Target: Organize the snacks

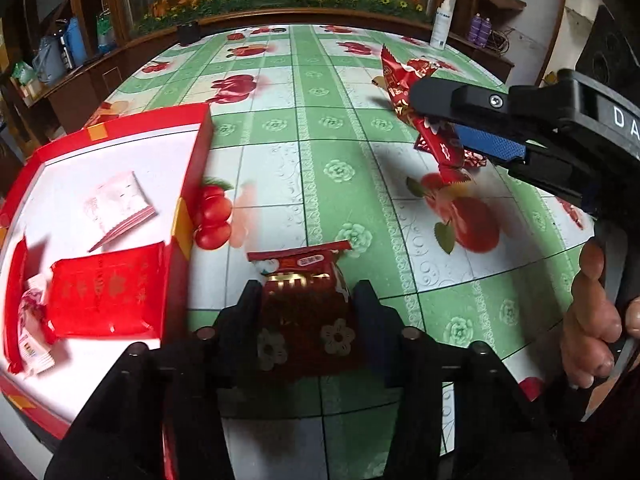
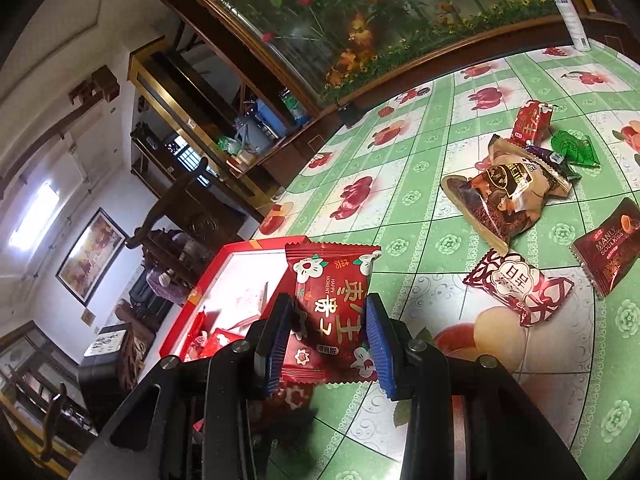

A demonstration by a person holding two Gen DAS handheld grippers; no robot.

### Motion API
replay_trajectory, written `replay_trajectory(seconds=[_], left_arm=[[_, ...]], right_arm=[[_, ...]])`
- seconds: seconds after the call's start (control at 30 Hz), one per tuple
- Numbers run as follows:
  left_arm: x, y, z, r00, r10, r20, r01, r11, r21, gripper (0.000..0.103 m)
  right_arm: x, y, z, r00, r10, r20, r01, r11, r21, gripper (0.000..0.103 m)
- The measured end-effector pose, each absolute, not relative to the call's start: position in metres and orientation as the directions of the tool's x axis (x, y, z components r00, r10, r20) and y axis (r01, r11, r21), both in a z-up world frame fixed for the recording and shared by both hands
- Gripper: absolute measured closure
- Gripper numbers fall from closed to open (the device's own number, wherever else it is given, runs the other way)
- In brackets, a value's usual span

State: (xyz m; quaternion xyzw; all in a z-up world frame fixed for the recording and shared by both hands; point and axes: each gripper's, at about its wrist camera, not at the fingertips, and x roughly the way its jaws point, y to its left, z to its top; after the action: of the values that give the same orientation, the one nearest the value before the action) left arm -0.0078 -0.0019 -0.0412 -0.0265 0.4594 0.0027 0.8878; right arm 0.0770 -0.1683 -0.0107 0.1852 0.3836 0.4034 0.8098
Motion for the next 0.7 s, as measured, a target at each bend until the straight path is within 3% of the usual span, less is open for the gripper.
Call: replay_trajectory(seconds=[0.1, 0.37, 0.7], left_arm=[[-0.009, -0.004, -0.039, 0.594, -0.037, -0.803, -0.018, 0.998, -0.060, 0.073], [-0.010, -0.006, -0.034, 0.624, -0.046, -0.780, -0.016, 0.997, -0.072, 0.082], [-0.022, 0.009, -0.005, 0.695, -0.058, -0.716, -0.025, 0.994, -0.105, 0.083]], right_arm=[[0.078, -0.170, -0.010, 0.383, 0.799, -0.463, -0.507, 0.601, 0.618, 0.065], [0.078, -0.168, -0.010, 0.376, 0.800, -0.468, -0.511, 0.601, 0.615, 0.065], [0.077, -0.164, -0.009, 0.394, 0.786, -0.475, -0.515, 0.618, 0.595, 0.065]])
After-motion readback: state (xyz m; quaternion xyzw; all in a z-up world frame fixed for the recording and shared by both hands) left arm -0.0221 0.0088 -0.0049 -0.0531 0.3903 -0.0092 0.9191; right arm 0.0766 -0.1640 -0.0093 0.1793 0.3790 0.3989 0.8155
